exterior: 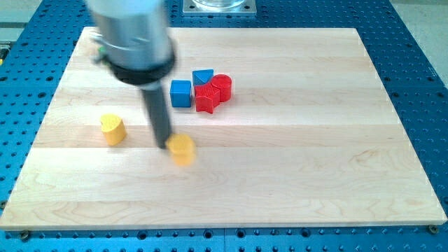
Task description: Move the yellow heart to the bottom left of the yellow hexagon
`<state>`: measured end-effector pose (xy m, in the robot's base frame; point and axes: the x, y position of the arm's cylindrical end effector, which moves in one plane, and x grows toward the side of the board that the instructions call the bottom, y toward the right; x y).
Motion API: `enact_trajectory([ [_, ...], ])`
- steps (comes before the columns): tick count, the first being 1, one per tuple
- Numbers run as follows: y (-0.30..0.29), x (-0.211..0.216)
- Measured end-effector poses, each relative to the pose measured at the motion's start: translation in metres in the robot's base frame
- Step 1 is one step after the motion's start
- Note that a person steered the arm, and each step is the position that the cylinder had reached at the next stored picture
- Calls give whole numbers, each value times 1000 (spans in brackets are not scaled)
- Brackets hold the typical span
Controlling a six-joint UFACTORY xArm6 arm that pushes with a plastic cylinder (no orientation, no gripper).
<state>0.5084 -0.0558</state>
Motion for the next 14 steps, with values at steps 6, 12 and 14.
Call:
enact_trajectory([
  [6, -227, -3],
  [12, -34, -23],
  [14, -30, 3],
])
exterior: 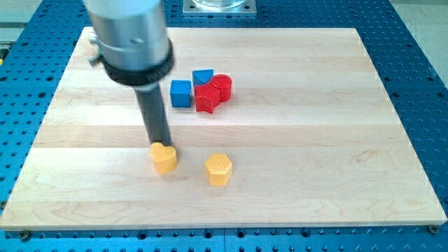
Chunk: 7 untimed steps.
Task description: Move the yellow heart to the bottom left of the yellow hexagon
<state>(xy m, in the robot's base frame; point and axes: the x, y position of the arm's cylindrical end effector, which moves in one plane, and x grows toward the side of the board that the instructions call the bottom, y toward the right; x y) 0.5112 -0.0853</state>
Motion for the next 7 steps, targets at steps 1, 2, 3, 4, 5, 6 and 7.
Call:
enact_trajectory([
  [1, 22, 18],
  [2, -43, 6],
  [3, -59, 14],
  [4, -21, 32],
  [5, 20, 36],
  [6, -36, 5],
  [7, -59, -51],
])
